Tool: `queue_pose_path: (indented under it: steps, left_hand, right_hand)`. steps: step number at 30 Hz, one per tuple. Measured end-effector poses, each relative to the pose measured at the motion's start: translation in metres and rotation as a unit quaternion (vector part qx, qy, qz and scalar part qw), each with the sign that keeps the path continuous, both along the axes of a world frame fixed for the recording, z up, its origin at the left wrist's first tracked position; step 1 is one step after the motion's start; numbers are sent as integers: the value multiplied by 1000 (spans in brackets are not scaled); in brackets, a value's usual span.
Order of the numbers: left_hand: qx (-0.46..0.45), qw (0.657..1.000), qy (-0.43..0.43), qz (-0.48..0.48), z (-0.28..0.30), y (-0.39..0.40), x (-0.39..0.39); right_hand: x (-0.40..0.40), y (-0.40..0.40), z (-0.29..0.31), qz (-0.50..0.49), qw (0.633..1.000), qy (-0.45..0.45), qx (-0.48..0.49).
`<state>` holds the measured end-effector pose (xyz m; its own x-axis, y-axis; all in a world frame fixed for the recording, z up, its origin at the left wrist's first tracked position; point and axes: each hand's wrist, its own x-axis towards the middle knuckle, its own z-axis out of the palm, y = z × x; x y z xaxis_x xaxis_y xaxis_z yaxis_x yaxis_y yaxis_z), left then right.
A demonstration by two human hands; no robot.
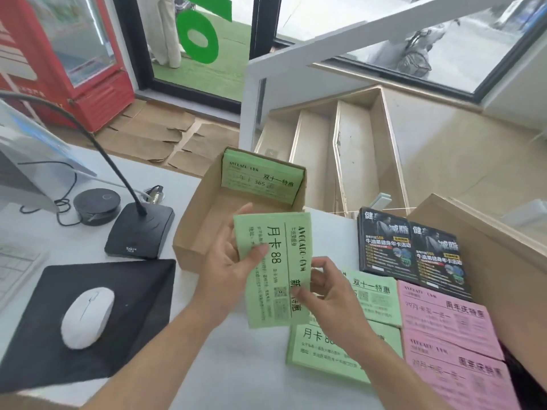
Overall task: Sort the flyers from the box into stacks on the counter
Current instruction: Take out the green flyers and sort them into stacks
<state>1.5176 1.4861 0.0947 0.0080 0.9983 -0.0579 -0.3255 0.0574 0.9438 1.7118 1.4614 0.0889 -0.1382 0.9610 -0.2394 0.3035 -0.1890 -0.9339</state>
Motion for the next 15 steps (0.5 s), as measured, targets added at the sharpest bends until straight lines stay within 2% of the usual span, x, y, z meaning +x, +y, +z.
queue_pose_path:
  steps: [7, 15]
  left_hand:
    - [-16, 989, 146, 25, -4, -91, -5]
    - [-33, 976, 199, 87, -9, -121, -8]
  right_hand:
    - [-6, -43, -44, 32, 999, -9, -12]
    - [-11, -56, -53, 75, 997, -2, -5]
